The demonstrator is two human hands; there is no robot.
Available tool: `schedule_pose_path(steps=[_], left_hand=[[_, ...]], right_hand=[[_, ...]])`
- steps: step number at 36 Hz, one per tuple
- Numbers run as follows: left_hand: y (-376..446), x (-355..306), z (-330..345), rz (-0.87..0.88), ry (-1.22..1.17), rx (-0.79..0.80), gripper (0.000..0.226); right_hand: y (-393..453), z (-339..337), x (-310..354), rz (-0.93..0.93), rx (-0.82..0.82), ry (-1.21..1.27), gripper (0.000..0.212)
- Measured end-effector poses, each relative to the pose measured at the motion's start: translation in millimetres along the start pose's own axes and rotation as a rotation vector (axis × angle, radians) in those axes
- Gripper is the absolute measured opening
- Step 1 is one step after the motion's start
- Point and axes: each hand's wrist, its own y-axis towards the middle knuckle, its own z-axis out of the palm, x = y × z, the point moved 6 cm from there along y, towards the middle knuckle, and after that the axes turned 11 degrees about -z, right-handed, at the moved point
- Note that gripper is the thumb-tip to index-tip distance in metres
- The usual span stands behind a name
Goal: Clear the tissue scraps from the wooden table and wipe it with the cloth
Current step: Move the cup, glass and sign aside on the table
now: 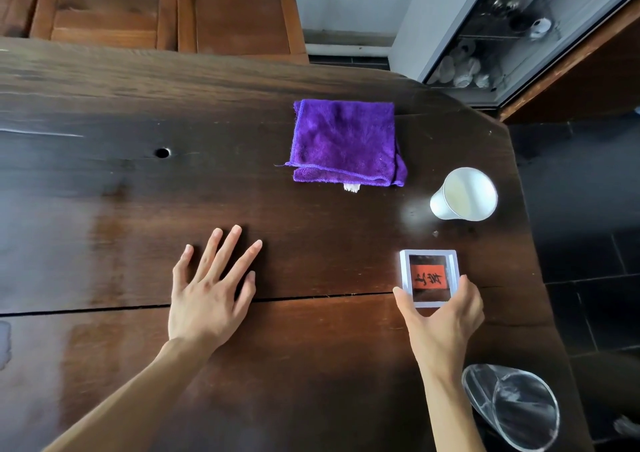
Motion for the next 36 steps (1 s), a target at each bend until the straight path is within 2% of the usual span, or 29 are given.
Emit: schedule_pose_path(steps=[8,18,28,32,36], left_hand=[[0.3,-1.2,-1.8,0.002,-0.023,-0.007,0.055],[0.6,-0.4,-1.9,0.005,-0.032,0.000,0.057],[0.2,-1.5,-3.4,0.005,-0.049,0.014,0.058],[0.9,-1.5,-3.2,0.003,-0.054,0.025,0.058],[1.4,-1.2,-5.1,-0.008,-0.063,0.029,0.058]], right_hand=[[-1.5,-5.8,43.9,-0.234,-0.087,0.027,0.082],[27.1,17.2,112.0,-0.429,-0.001,0.068,0.057],[116.9,59.1,177.9,-0.584,0.101,0.016,0.053],[164.6,89.2,207.8,-0.688,0.159,-0.134,0.053],[201.9,126.1,218.8,-0.693,0.314,-0.306,0.057]])
